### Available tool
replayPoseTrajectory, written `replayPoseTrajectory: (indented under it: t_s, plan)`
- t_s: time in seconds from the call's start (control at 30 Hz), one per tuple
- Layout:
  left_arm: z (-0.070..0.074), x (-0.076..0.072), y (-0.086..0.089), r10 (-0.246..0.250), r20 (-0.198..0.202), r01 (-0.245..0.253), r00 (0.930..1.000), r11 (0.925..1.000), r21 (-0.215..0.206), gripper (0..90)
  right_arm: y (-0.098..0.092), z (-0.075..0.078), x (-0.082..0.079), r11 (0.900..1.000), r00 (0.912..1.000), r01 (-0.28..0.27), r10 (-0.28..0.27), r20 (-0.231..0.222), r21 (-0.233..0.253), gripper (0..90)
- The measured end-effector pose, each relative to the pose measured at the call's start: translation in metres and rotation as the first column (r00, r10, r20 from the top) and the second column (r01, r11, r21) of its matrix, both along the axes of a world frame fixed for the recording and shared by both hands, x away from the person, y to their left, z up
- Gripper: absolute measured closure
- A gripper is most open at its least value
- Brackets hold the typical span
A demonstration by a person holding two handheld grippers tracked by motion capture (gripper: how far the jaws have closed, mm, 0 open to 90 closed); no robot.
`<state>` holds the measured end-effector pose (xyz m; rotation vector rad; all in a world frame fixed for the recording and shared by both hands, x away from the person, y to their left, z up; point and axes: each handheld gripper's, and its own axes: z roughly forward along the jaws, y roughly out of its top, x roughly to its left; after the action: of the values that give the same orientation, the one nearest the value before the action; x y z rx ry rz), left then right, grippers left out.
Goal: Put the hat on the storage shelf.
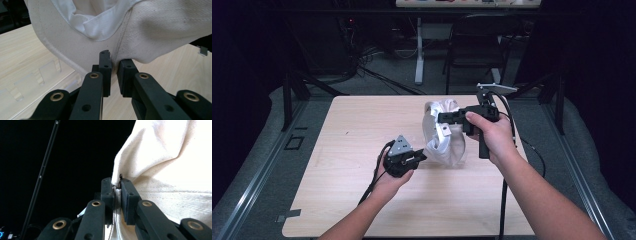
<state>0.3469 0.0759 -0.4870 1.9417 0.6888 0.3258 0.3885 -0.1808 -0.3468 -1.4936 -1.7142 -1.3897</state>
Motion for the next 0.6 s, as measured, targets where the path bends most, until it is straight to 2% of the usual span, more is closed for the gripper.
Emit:
replayPoseTrajectory:
  t_s: [0.33, 0.6]
  plan:
    - [0.002, 0.009, 0.006, 0.0, 0.0, 0.0, 1.0, 0.9997, 0.026, 83.0, 0.0, -0.005, 0.003, 1.0, 1.0, 0.002, -0.002, -0.008, -0.003, 82.0]
    - [-0.002, 0.014, 0.007, -0.032, -0.011, 0.032, 0.9994, 0.9988, 0.036, 83.1, 0.003, -0.009, 0.004, 1.0, 0.9999, 0.001, -0.001, -0.011, -0.01, 82.0]
